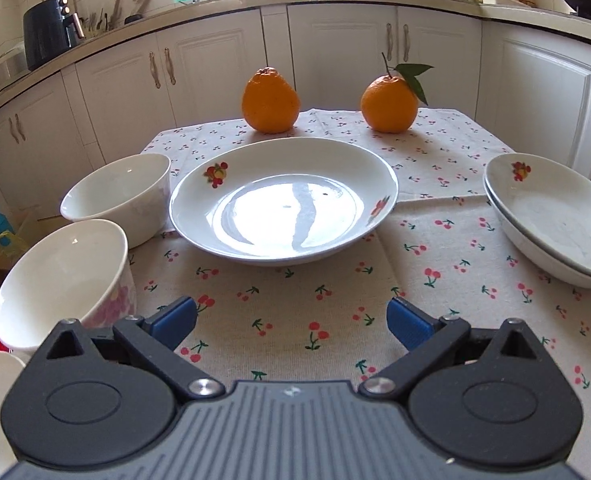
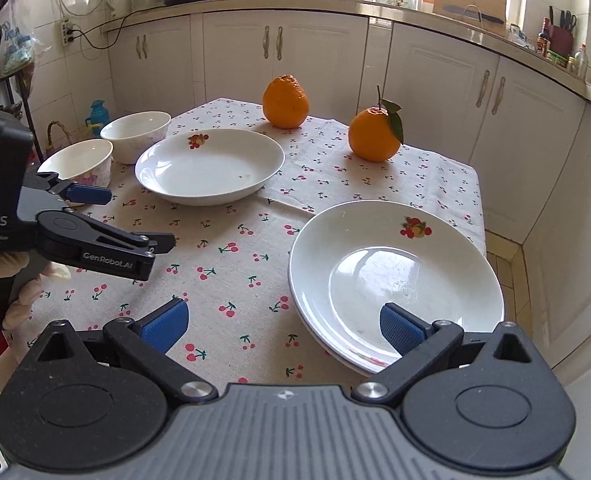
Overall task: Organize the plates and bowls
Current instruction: 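Withdraw the right tool and move it toward the plate beside the bowls, then grasp the rim of the white plate beside the bowls with the right tool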
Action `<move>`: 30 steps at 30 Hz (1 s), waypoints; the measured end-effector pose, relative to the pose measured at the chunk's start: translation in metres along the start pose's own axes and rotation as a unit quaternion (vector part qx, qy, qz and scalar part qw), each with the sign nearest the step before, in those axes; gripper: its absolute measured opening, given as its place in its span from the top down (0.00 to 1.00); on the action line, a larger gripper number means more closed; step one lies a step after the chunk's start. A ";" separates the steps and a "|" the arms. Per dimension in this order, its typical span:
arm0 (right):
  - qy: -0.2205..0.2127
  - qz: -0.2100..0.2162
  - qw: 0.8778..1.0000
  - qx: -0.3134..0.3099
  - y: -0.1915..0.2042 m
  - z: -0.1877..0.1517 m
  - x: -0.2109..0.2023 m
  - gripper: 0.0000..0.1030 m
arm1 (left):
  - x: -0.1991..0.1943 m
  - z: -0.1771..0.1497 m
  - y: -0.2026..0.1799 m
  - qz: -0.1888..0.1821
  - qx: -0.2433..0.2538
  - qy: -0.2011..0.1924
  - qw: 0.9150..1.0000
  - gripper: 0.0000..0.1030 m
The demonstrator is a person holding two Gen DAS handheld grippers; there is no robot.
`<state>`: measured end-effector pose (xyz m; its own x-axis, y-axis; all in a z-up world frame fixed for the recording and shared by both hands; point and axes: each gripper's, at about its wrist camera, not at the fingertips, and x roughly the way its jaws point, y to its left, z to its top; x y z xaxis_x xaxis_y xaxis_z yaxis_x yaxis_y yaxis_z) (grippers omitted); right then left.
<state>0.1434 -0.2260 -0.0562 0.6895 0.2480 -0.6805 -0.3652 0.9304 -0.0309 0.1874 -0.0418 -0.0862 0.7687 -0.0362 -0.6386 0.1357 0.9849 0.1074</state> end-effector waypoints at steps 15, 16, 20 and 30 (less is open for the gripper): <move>0.039 0.089 0.995 -0.022 -0.023 0.058 0.059 0.00 | 0.033 0.011 0.007 -0.021 -0.040 0.019 0.999 0.00; 0.043 0.095 0.994 -0.023 -0.025 0.064 0.064 0.00 | 0.034 0.011 0.007 -0.021 -0.041 0.018 0.999 0.00; 0.049 0.107 0.991 -0.057 -0.022 0.085 0.084 0.00 | 0.036 0.013 0.006 -0.018 -0.043 0.016 0.999 0.00; 0.075 0.192 0.973 -0.100 -0.022 0.149 0.158 0.00 | 0.040 0.015 0.006 -0.018 -0.043 0.013 0.999 0.00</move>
<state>0.3539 -0.1672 -0.0542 0.3845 0.5113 -0.7686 -0.7030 0.7018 0.1151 0.2286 -0.0400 -0.0997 0.7482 -0.0689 -0.6599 0.1086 0.9939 0.0193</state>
